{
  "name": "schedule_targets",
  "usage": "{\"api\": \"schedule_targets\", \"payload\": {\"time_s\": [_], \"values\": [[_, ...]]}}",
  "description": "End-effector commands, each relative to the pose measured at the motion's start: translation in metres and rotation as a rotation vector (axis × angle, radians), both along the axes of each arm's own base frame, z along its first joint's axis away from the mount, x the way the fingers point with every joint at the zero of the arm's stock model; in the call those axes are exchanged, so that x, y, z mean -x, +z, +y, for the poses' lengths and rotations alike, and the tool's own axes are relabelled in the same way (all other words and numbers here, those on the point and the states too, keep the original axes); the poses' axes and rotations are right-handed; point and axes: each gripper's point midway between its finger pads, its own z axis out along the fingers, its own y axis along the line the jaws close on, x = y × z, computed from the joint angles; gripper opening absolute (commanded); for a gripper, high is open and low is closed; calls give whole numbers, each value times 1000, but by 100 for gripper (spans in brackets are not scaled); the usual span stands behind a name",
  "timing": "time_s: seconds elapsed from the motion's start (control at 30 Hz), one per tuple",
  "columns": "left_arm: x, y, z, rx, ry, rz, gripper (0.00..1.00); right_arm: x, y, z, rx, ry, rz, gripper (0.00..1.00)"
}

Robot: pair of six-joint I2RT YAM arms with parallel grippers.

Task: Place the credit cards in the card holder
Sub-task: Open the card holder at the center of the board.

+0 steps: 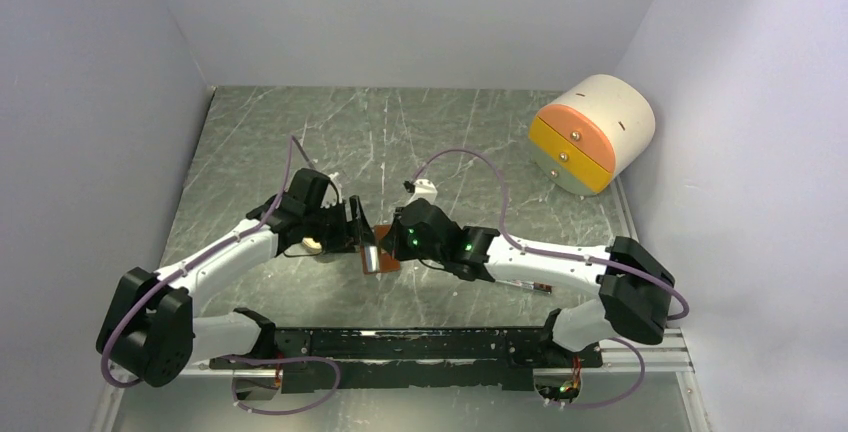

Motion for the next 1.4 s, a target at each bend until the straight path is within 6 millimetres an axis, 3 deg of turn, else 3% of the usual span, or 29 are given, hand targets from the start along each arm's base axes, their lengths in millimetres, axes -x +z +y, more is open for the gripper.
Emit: {"api": "schedule_targets", "payload": {"time_s": [0.0, 0.07, 0.23, 0.43, 0.6, 0.8, 1.0, 1.23, 1.37], "values": [[-9, 24, -24, 152, -86, -67, 75, -2, -26, -21, 117, -31, 11, 0], [-9, 25, -27, 191, -97, -91, 75, -2, -29, -23, 111, -45, 12, 0], [-13, 4, -11, 73, -41, -49, 69, -5, -44, -39, 136, -77, 24, 0], [-16, -4, 5, -29, 0, -41, 58, -14, -66, -80, 120, -132, 65, 0], [-11, -11, -1, -6, -29, -11, 52, -16, -75, -106, 141, -172, 79, 0], [-9, -12, -23, 96, -103, -2, 58, -15, -78, -113, 149, -174, 83, 0], [-11, -15, -29, 116, -122, 0, 66, -15, -73, -111, 125, -173, 76, 0], [-18, 7, -23, 116, -59, -73, 64, -16, -73, -110, 133, -168, 77, 0], [-14, 19, -33, 212, -92, -124, 65, -16, -75, -111, 131, -169, 81, 0]]}}
